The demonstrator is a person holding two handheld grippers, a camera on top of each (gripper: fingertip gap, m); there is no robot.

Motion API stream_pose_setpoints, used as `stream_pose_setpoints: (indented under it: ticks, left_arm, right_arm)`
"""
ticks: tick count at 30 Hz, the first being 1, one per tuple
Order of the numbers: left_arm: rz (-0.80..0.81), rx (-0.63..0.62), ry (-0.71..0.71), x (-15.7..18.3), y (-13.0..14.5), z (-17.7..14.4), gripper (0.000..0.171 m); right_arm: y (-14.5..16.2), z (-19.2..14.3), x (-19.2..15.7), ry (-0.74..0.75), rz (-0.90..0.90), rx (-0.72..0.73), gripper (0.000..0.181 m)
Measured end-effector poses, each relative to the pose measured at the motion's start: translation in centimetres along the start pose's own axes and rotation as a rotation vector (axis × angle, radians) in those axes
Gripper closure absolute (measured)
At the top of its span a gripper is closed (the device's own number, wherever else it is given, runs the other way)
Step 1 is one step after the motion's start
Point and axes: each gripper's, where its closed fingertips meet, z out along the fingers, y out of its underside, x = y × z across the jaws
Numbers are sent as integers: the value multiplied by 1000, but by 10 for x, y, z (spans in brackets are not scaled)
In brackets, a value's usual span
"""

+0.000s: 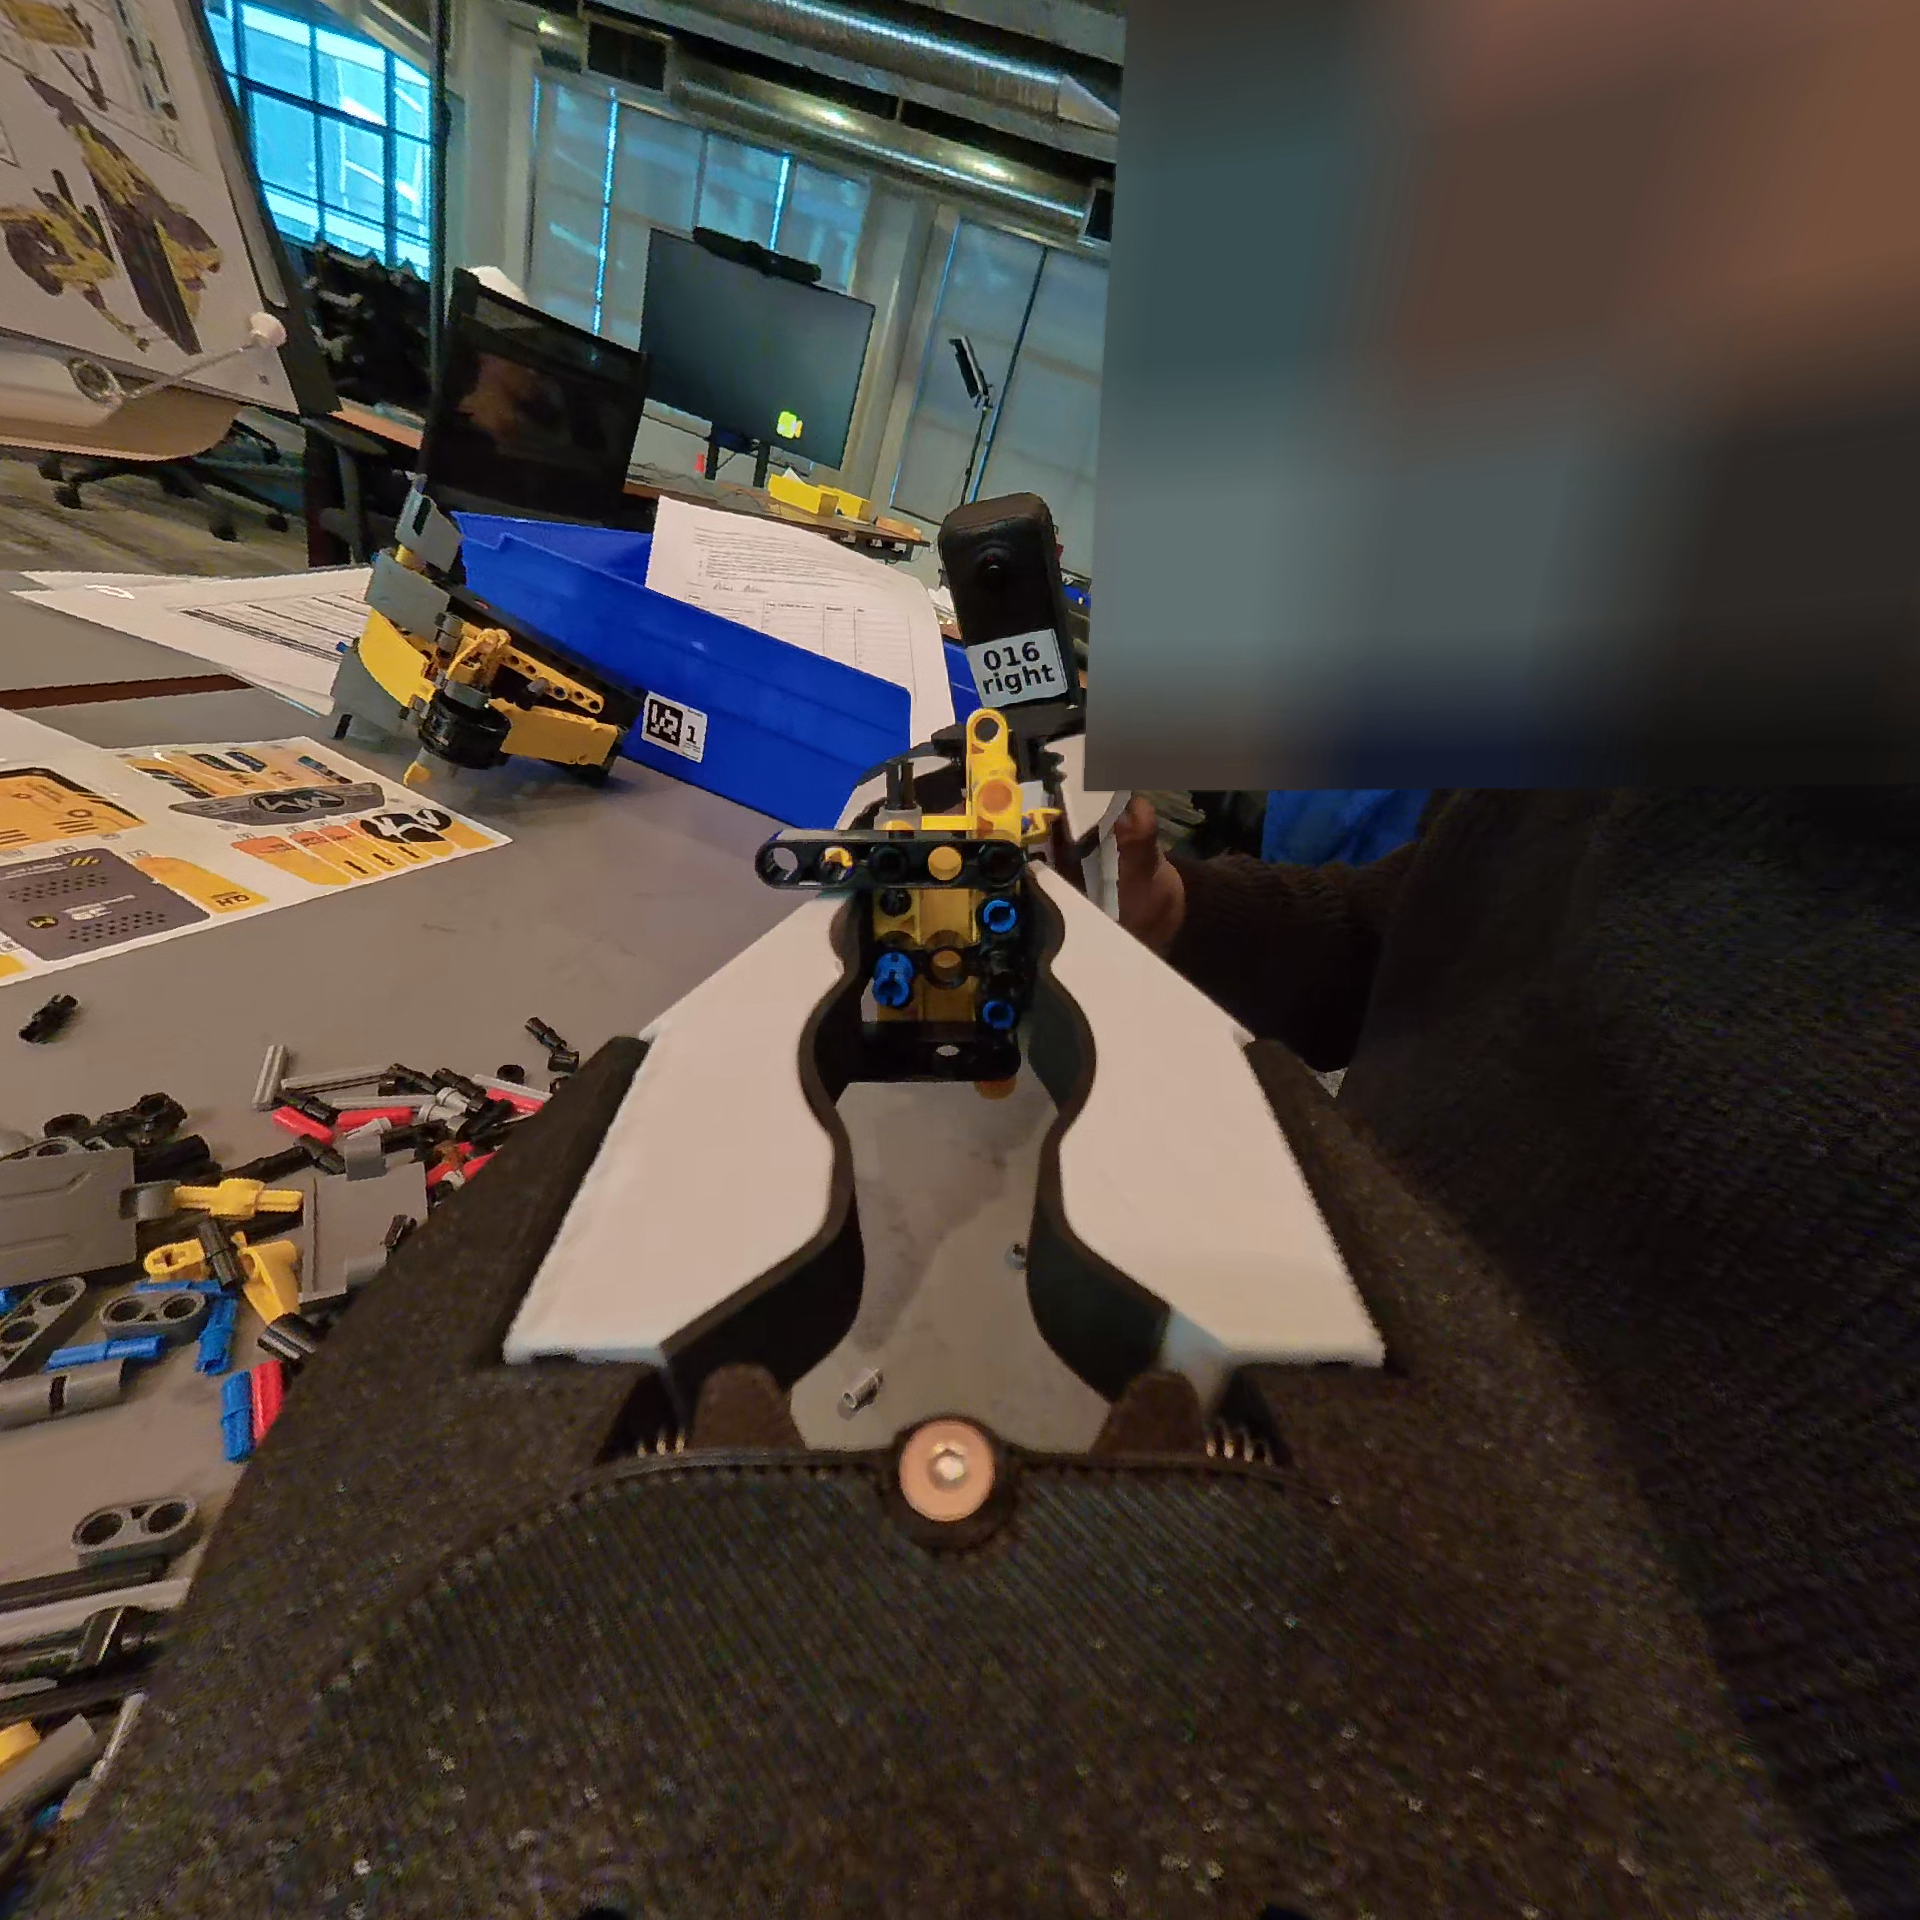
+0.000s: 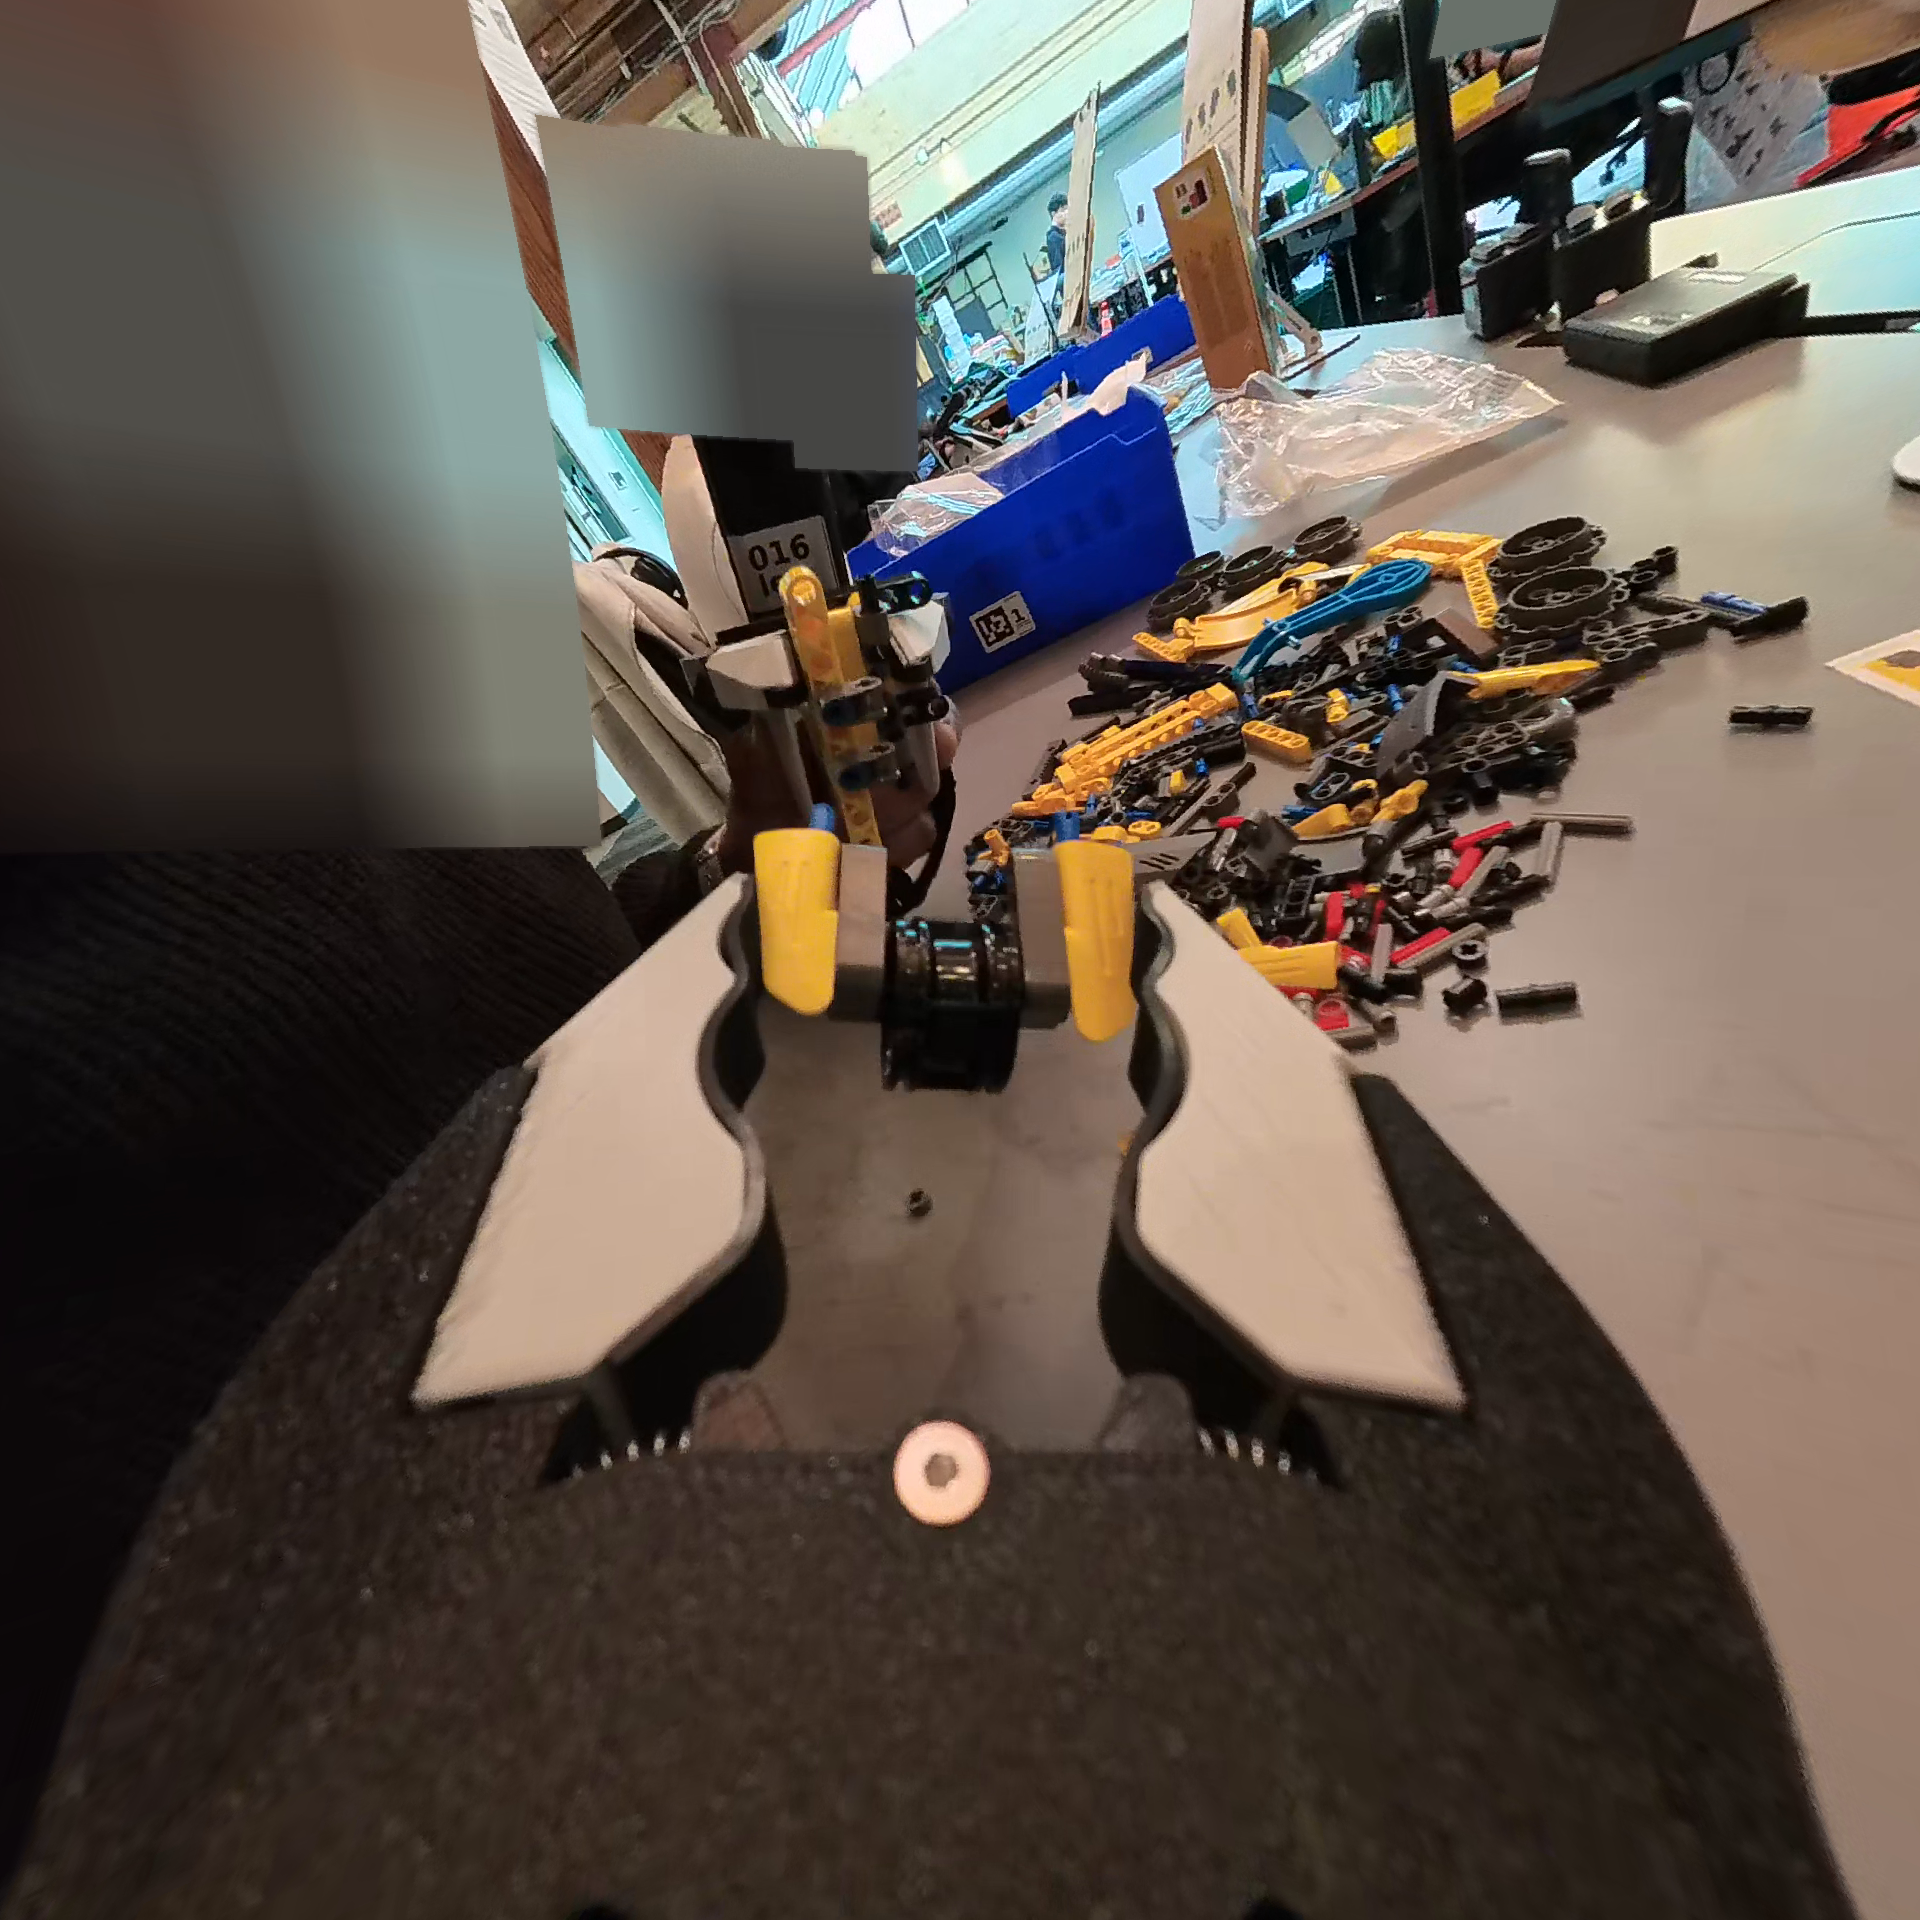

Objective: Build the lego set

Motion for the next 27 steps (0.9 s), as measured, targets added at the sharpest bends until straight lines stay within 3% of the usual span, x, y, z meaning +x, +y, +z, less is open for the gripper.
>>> stream_pose_setpoints:
  ticks: [27]
  left_arm:
    - [15,-13,-7,1,2,1,148]
  right_arm:
    - [1,3,-7,-16,0,-8,111]
